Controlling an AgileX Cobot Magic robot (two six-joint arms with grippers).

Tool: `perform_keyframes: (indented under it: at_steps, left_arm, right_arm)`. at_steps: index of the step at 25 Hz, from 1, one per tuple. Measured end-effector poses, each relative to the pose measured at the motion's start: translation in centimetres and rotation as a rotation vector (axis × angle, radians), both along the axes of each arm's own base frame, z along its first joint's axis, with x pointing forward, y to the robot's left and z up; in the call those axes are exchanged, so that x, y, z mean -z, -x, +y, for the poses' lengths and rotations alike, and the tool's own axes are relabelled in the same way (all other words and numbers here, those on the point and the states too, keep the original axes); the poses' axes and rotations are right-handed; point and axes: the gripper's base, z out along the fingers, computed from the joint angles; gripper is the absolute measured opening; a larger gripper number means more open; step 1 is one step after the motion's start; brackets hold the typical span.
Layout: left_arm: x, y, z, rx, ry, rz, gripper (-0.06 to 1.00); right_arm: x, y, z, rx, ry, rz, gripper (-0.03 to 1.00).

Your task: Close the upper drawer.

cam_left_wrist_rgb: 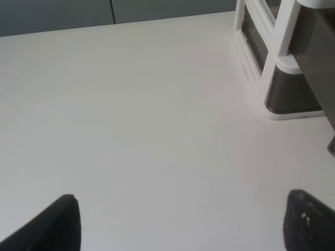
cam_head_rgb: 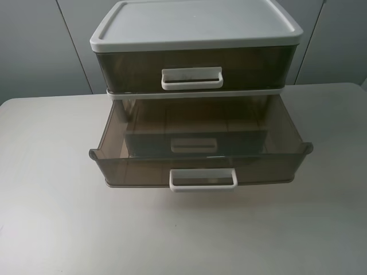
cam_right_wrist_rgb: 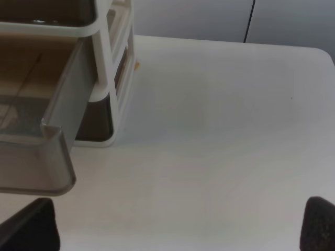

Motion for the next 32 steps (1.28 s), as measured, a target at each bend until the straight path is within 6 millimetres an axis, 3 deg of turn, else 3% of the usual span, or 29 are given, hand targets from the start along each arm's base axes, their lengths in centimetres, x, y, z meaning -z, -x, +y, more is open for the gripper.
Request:
perform_keyframes:
  at_steps: [32]
  left_arm:
    - [0.00, 0.00, 0.00, 0.003, -0.005, -0.001, 0.74]
  right_arm:
    - [0.00, 0.04, 0.03, 0.037, -0.005, -0.002, 0.70]
